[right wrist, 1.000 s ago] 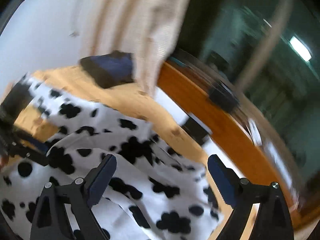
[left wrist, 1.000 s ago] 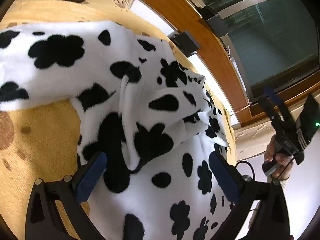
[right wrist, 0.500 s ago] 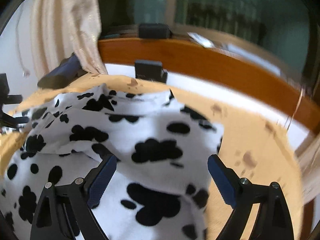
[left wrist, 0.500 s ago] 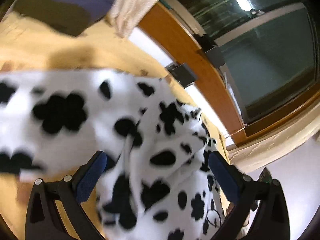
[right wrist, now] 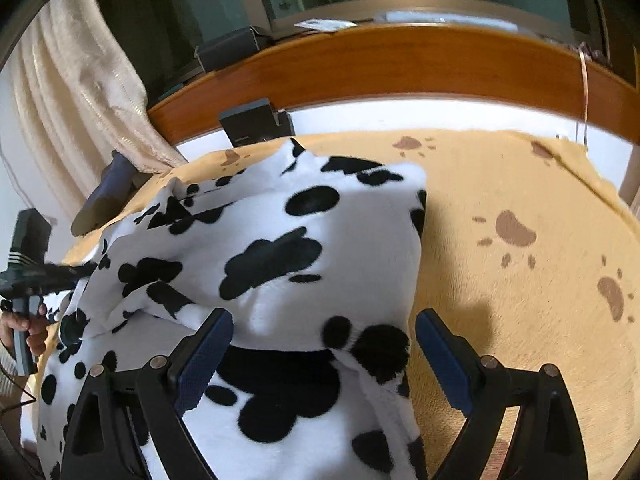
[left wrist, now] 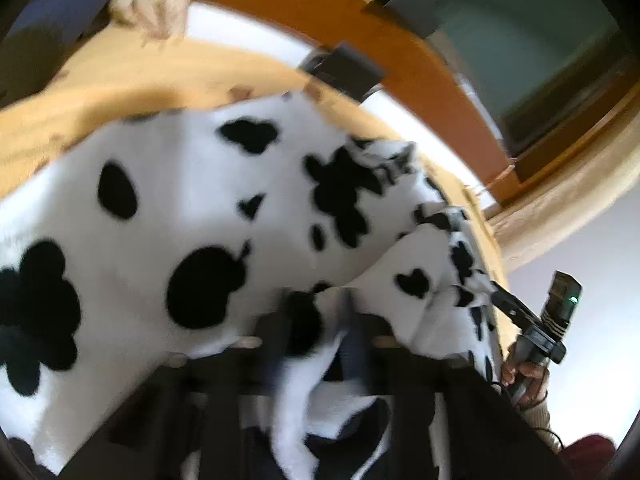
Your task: Fold clothes
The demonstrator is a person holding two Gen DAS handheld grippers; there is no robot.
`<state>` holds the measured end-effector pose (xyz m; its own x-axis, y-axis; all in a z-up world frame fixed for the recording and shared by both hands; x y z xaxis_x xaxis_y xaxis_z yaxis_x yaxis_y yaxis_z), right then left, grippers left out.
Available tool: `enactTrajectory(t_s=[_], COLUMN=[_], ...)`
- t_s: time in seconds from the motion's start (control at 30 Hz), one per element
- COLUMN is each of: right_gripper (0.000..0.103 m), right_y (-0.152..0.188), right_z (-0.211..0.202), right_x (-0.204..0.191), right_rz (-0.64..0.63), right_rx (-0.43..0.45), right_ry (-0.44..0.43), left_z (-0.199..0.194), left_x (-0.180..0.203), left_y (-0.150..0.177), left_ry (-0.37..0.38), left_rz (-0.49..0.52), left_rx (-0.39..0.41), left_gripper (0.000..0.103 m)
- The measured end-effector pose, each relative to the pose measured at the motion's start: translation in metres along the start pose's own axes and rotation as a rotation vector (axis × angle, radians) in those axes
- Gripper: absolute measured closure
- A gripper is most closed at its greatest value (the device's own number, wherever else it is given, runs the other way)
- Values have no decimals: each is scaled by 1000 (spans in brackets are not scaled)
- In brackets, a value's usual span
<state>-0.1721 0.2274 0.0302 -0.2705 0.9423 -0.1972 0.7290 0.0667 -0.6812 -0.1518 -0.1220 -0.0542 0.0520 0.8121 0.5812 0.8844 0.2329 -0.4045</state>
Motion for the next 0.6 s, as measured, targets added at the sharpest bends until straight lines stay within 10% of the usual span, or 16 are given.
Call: enactTrajectory(t_s=[0.3, 0.6], right_gripper=[9, 9], right_y=[0, -35], right_z=[-1, -21], right_x=[4, 36], right_rz=[13, -38], right_rx=[12, 22], right_ry=[4, 164], left_z=[-103, -75], left_x=[14, -15], left_y=[-42, -35], left_ry=[82, 3], left_rz=[-67, -123], left_rx=[361, 296], left_gripper=[87, 87])
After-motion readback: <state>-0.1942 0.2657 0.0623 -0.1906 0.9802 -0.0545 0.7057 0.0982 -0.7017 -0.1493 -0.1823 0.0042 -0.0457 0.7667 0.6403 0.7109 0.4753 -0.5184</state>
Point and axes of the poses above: each gripper's, at about its wrist camera, not at the fingertips, and z roughly the way its jaws point, x to its right, y to its underside, the point moved 9 cm from there along z, roughly the way its jaws point, and after that the axes turned 2 degrees about -z, right-handed, at the moved point
